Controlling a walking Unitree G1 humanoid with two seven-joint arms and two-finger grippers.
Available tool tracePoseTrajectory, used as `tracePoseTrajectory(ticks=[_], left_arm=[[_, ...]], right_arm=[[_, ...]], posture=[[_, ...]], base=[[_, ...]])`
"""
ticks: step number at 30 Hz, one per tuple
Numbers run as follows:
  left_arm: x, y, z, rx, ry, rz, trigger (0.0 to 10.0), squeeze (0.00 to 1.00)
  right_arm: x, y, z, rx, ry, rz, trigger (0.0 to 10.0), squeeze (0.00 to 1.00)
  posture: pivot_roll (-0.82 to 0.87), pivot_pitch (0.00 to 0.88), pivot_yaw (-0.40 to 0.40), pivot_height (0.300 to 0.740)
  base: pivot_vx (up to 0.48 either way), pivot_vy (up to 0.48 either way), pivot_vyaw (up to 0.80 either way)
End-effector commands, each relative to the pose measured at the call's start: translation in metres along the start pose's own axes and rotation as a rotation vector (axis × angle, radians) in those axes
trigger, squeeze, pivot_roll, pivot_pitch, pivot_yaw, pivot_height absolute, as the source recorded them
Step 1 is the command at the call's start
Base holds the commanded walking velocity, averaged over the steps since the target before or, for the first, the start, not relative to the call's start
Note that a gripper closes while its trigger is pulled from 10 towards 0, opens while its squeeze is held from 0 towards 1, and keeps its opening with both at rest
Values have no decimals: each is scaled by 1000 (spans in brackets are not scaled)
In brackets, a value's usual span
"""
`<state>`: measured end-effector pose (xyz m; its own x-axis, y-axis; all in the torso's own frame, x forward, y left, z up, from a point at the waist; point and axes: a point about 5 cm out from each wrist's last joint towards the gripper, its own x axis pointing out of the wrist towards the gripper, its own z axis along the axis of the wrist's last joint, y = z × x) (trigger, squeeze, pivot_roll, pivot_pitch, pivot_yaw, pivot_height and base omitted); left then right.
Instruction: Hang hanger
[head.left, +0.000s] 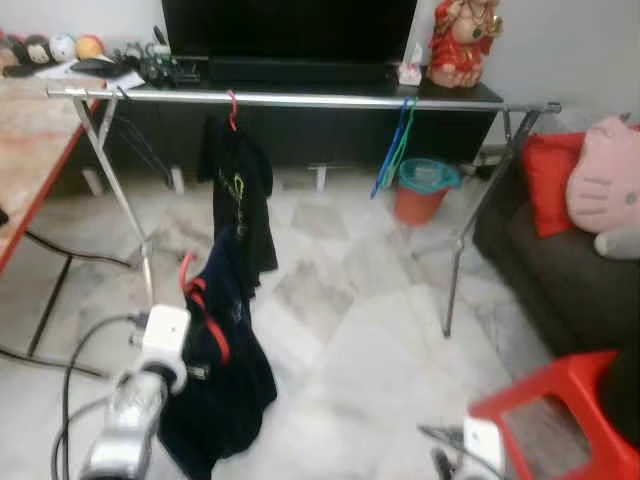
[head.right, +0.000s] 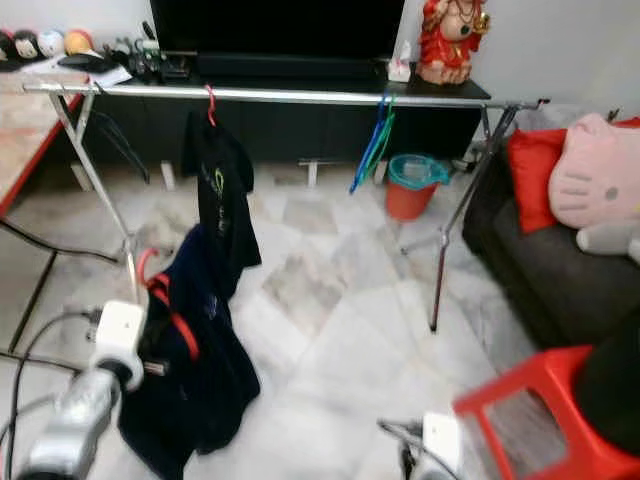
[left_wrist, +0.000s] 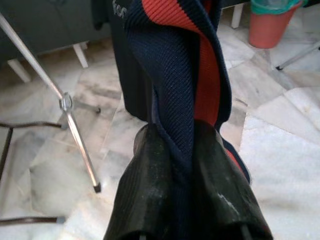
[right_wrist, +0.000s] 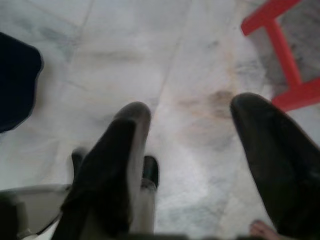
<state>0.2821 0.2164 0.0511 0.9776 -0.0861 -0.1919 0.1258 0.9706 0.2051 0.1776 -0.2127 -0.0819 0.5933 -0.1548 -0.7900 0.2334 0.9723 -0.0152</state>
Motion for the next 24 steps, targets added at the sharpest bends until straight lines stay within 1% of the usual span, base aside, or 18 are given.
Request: tracePoseTrajectory(ticks=[1,4,15,20,21,22,24], left_arm=[[2,0,7,22,-23,-5,10000,0],[2,0,7,25,-22,-7,10000,0],[2,1,10,11,-27,-4,10000,0],[3,-1,14,7,-33,-44,10000,0],[3,-3,18,12,-39,-76,10000,0],[3,-3,18,12,-39,-76,10000,0],[5,-4,25,30,-38,-147,10000,0]], right_arm=[[-1,0,-6,6,20,-5,10000,0],[-1,0,-6,4,20,-4,10000,0],[-1,1,-6,13,17,-5,10000,0],[-1,1,-6,17,13,4,10000,0],[-1,2,-5,3,17,32,10000,0],[-1,2,-5,3,17,32,10000,0],[-1,5,-2,-78,5,94,10000,0]], posture=[[94,0,-41,740],[95,0,-40,740],[98,0,-37,740],[98,0,-38,740],[94,0,-38,740],[94,0,-38,740],[91,0,-38,740]], base=[[0,-416,0],[0,-408,0],[0,0,0],[0,0,0],[0,0,0],[0,0,0],[0,0,0]])
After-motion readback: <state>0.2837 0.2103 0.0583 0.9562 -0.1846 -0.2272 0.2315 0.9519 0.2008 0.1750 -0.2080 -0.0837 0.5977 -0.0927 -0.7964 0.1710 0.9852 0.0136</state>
